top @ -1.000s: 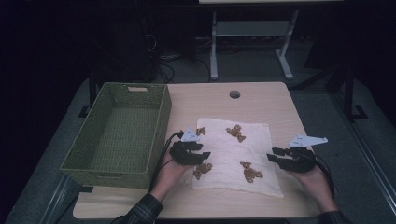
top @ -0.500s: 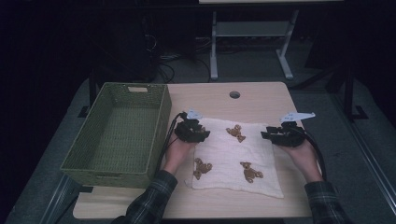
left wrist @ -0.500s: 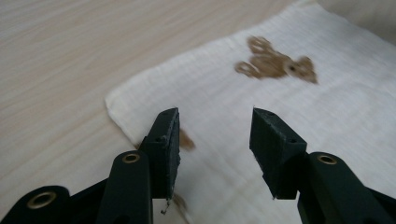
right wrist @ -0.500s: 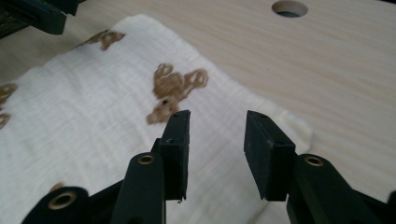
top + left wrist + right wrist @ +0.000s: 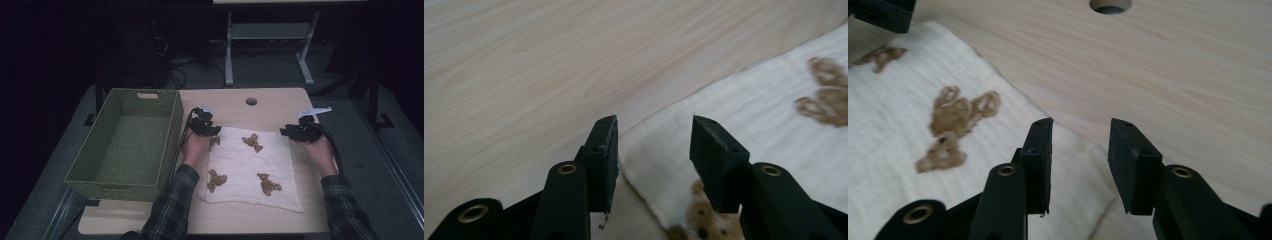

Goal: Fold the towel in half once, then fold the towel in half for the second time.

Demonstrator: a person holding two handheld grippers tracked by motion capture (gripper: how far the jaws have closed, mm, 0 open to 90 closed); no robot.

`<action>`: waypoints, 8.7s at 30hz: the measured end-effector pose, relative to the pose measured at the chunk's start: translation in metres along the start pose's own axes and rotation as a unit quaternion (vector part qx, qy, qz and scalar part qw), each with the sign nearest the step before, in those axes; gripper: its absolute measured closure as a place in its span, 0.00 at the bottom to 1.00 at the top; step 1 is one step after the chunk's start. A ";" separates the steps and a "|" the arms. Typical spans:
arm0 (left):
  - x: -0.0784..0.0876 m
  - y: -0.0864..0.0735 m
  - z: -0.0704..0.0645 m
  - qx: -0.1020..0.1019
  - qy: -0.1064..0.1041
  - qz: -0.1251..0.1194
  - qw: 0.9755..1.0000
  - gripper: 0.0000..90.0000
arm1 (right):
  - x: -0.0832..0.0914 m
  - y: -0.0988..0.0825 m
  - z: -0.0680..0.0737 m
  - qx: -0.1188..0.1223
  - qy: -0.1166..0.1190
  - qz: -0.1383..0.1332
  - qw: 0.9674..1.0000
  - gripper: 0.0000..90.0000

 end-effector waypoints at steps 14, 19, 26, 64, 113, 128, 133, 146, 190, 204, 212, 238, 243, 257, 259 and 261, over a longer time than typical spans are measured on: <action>-0.017 -0.004 0.011 0.020 0.018 0.005 1.000 0.61 | -0.017 -0.015 -0.029 -0.036 -0.019 0.037 0.998 0.85; -0.021 -0.004 0.012 0.023 0.007 0.009 1.000 0.61 | -0.019 -0.014 -0.027 -0.026 -0.021 0.044 0.998 0.95; -0.021 -0.004 0.011 0.013 -0.003 0.001 1.000 0.82 | -0.019 -0.014 -0.026 -0.027 -0.022 0.045 0.998 0.96; 0.075 0.003 0.002 0.037 0.001 -0.063 0.997 0.96 | 0.044 0.000 0.013 0.023 -0.003 -0.038 0.999 0.98; 0.151 -0.093 -0.060 -0.060 -0.059 -0.030 0.996 0.96 | 0.083 -0.111 0.107 0.047 0.054 0.003 0.997 0.97; 0.152 -0.116 -0.067 -0.081 -0.071 0.005 0.994 0.96 | 0.091 -0.132 0.127 0.047 0.074 0.017 0.996 0.97; 0.149 -0.120 -0.069 -0.090 -0.077 0.020 0.993 0.96 | 0.083 -0.140 0.128 0.047 0.078 0.044 0.995 0.97; 0.149 -0.120 -0.069 -0.088 -0.085 0.018 0.992 0.81 | 0.081 -0.138 0.128 0.049 0.086 0.046 0.994 0.78; 0.068 -0.057 -0.034 -0.035 -0.020 0.019 0.999 0.55 | 0.039 -0.073 0.045 -0.001 0.020 0.018 1.000 0.68; 0.064 -0.062 -0.040 -0.058 -0.015 0.026 0.998 0.59 | 0.029 -0.080 0.047 0.016 0.016 0.052 0.998 0.93; 0.063 -0.062 -0.041 -0.056 -0.039 0.023 0.997 0.65 | 0.027 -0.077 0.041 0.024 -0.002 0.048 0.999 0.96; 0.095 -0.040 -0.033 -0.031 -0.019 -0.071 0.997 0.96 | 0.040 -0.053 0.033 0.028 -0.025 -0.008 0.999 0.97; 0.103 -0.037 -0.029 -0.022 -0.014 -0.087 0.996 0.96 | 0.042 -0.047 0.036 0.040 -0.029 -0.025 0.998 0.97; 0.123 -0.045 -0.030 -0.030 -0.035 -0.081 0.996 0.96 | 0.063 -0.056 0.060 0.056 0.001 -0.039 0.998 0.97; 0.125 -0.047 -0.031 -0.033 -0.037 -0.080 0.996 0.96 | 0.064 -0.061 0.062 0.055 0.008 -0.033 0.998 0.97; 0.126 -0.049 -0.033 -0.039 -0.039 -0.078 0.995 0.96 | 0.065 -0.065 0.065 0.056 0.013 -0.033 0.998 0.97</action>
Point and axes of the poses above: each handheld gripper's, and its own axes: x roughly backward along the jaws, y roughly out of its top, z roughly to its left, the point moved 3 cm from there along -x, roughly forward along the jaws, and after that the axes turned 15 degrees about y, right-handed, at the moved point
